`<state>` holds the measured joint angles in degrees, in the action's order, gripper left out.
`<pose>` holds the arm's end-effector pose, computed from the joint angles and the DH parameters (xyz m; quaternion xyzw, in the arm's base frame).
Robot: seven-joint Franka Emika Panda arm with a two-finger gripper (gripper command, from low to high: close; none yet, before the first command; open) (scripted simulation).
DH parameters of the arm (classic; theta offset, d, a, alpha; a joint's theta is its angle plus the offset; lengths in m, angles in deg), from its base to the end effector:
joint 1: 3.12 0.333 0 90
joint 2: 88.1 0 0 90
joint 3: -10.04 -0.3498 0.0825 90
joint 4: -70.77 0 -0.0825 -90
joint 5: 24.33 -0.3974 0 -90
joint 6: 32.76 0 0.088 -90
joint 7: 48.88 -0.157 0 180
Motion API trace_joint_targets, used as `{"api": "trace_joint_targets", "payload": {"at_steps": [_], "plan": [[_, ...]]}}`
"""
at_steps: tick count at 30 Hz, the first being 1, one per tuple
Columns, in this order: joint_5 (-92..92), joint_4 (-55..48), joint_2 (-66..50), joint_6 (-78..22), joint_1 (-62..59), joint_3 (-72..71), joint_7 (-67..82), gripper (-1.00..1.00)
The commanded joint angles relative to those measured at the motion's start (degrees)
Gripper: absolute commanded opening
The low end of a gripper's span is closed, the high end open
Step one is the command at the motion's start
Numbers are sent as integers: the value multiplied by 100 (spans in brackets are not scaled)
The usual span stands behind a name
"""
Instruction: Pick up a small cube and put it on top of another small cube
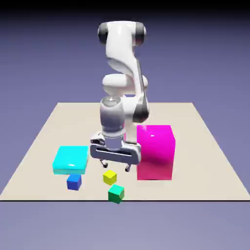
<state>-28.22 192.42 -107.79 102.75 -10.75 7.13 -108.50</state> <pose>0.5783 -0.0442 0.2110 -0.8306 0.5537 0.0594 0.0042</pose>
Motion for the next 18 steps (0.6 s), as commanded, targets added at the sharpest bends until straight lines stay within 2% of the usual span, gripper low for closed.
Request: {"api": "trace_joint_targets", "payload": {"at_steps": [1,5,9,10,14,18], "plan": [[-15,-156,-208,-153,-33,-12,-68,0],[-59,-599,-796,-586,-127,-44,-261,0],[-76,-490,-1507,235,-87,-53,-237,0],[-76,-490,-1507,235,-87,-53,-237,-100],[-61,-585,-884,-484,-122,-45,-258,-100],[316,-917,-420,-719,616,514,-113,-100]]}}
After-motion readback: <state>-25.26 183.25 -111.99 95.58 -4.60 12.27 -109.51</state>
